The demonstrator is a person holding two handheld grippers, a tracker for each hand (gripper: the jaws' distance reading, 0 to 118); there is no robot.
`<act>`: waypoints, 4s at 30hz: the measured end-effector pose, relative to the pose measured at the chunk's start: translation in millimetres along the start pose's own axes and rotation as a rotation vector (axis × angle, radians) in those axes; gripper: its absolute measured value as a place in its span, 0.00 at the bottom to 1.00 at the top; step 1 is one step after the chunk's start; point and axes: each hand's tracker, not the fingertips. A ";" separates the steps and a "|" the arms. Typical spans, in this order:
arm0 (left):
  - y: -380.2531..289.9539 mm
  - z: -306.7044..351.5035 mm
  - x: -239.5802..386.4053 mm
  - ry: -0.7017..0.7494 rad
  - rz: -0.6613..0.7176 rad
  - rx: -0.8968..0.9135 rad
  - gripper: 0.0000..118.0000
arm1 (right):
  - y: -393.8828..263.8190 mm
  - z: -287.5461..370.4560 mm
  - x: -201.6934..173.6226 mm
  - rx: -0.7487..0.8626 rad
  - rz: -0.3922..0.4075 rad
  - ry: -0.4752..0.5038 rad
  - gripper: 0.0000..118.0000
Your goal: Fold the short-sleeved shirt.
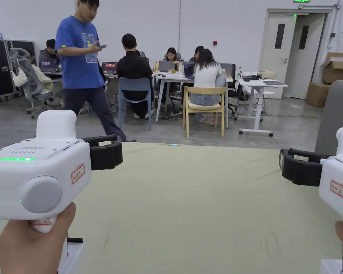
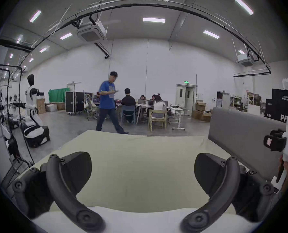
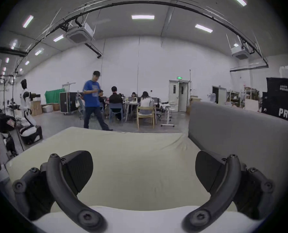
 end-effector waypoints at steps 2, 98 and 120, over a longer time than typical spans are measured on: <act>0.9 0.3 -2.0 -0.001 0.004 -0.006 1.00 | 0.1 -0.2 -1.2 0.005 0.008 -0.004 1.00; -18.3 -20.0 -2.5 -0.012 -0.003 0.047 1.00 | -12.1 -12.9 -27.4 -0.016 0.046 -0.066 1.00; -10.5 -15.9 -8.2 -0.010 0.001 0.073 1.00 | -10.3 -13.0 -27.1 -0.076 0.011 -0.028 1.00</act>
